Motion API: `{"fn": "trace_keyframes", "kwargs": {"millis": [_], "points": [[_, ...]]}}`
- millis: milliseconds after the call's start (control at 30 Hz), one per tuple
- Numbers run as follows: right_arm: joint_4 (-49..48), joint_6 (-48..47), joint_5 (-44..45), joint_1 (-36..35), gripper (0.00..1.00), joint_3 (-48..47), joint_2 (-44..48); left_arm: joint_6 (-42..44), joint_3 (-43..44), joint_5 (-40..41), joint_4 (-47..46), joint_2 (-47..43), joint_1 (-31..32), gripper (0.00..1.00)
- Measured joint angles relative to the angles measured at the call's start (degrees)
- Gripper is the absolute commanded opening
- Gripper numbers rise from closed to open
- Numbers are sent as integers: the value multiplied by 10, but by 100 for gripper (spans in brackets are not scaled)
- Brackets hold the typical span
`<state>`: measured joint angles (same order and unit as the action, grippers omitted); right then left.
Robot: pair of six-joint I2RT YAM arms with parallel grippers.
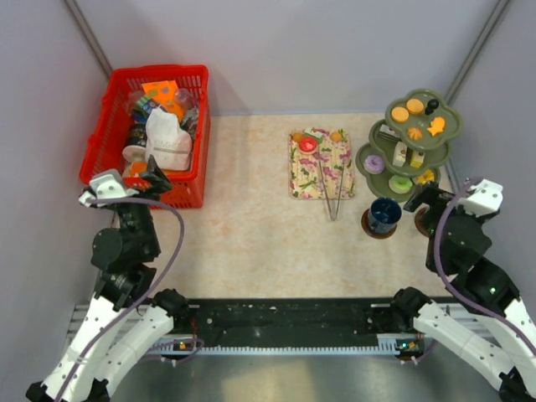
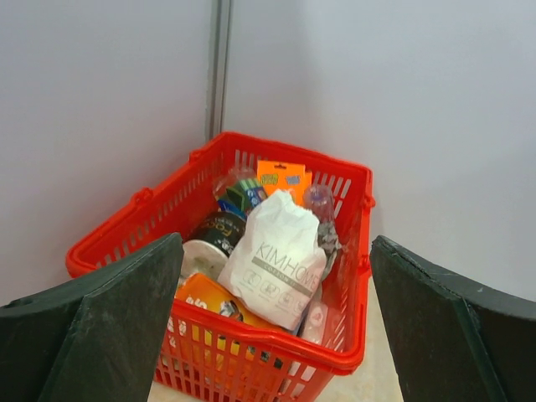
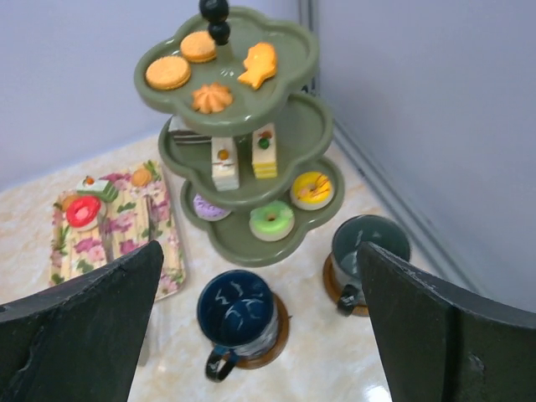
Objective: Serve the afternoon tea
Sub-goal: Reset both arms
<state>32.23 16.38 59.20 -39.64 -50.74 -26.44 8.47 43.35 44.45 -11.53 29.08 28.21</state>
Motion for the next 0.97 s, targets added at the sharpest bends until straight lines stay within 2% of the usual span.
{"fn": "trace_keyframes", "kwargs": {"millis": [200,400,600,967], "points": [[-45,-121,28,0,99,1,75,-5,55,2,56,-59,0,98],[-104,-197,31,0,99,6,170,-35,77,11,140,-130,0,99],[-132,-228,30,0,99,11,226,-66,82,22,209,-180,0,99],[-139,-233,24,0,99,27,247,-103,98,30,287,-185,0,99]]}}
